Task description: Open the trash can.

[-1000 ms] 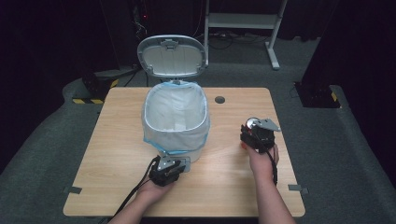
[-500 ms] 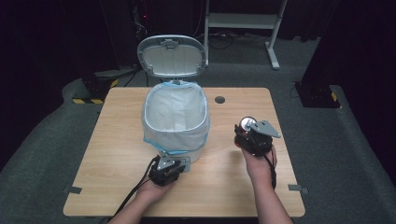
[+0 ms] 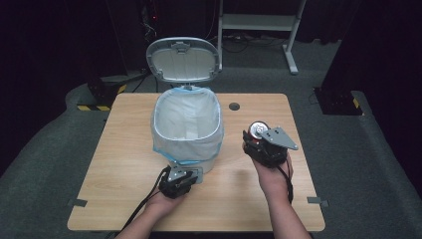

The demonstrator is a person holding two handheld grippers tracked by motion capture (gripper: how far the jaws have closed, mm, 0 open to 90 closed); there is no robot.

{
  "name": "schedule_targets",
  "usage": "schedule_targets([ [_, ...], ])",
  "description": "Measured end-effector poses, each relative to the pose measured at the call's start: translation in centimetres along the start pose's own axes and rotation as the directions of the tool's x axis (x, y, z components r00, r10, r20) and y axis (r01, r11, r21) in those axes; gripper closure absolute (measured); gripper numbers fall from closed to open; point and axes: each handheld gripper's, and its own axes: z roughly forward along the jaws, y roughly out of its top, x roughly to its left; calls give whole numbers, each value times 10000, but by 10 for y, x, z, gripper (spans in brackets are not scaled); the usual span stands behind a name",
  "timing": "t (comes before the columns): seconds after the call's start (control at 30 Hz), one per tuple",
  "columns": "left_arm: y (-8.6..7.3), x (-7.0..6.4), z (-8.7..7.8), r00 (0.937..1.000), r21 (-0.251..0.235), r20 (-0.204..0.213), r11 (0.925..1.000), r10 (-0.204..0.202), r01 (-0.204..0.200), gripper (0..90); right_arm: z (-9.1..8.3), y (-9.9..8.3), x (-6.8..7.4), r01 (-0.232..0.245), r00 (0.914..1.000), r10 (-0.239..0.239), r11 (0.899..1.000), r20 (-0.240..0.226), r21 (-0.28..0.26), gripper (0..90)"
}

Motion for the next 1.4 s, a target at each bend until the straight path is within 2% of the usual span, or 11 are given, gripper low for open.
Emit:
schedule_targets([
  [0.2, 0, 1, 0, 9999, -46, 83, 9999, -121, 122, 681, -7, 12, 6, 71, 9999, -75, 9995, -121, -311, 339],
  [0.63, 0, 1, 0, 10000, -8, 48, 10000, -30, 30, 679, -20, 37, 8, 46, 9999, -60, 9948, -130, -1019, 339],
  [0.93, 0, 1, 0, 10000, -11, 45, 10000, -31, 31, 676, -29, 60, 9, 61, 10000, -59, 9837, 19, -1799, 339],
  [1.4, 0, 0, 0, 10000, -71, 18, 9999, -86, 86, 679, -38, 97, 14, 101, 9998, -145, 9653, -152, -2608, 339],
])
